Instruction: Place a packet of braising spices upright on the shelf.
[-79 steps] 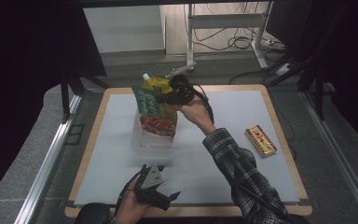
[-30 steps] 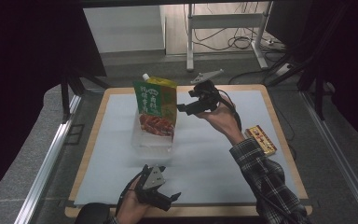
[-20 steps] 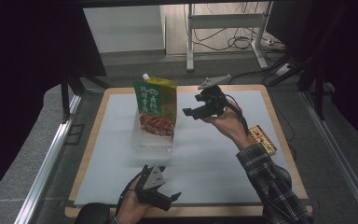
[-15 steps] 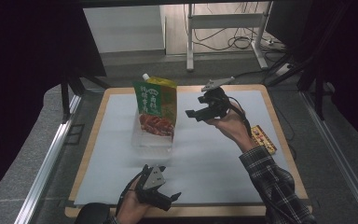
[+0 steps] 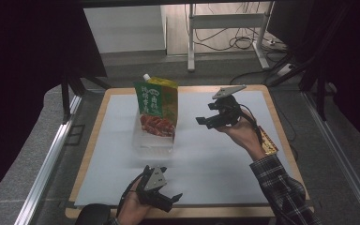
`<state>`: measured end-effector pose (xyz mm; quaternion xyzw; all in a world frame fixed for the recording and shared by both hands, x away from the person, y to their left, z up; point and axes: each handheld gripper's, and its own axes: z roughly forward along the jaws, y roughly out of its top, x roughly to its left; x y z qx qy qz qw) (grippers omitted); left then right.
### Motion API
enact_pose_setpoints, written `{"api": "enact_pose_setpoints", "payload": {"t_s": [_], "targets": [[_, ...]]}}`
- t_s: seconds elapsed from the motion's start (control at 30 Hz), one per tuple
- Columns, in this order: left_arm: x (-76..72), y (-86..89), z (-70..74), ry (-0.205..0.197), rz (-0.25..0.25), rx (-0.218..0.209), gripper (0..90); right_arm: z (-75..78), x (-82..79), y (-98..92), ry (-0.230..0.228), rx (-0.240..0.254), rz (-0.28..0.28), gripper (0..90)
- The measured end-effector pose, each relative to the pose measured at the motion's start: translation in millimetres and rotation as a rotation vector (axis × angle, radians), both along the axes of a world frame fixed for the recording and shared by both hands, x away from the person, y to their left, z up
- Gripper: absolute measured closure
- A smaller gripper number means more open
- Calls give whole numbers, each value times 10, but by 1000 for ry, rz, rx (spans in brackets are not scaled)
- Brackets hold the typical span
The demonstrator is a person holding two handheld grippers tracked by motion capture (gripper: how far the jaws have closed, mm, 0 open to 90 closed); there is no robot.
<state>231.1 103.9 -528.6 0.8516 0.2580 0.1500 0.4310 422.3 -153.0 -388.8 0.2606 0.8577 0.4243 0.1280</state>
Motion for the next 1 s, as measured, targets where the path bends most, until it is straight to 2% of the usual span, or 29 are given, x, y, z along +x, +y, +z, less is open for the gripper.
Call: {"api": "enact_pose_setpoints", "payload": {"t_s": [0.5,0.7,1.0], "targets": [[4,-9,-9,-1,-2,7,0,-170,-72,-426,13,-9,-80,210],[3,-18,-15,1,1,5,0,-245,-83,-616,17,5,-119,201],[3,-19,-15,2,1,6,0,-390,-127,-842,22,-10,-170,183]]}}
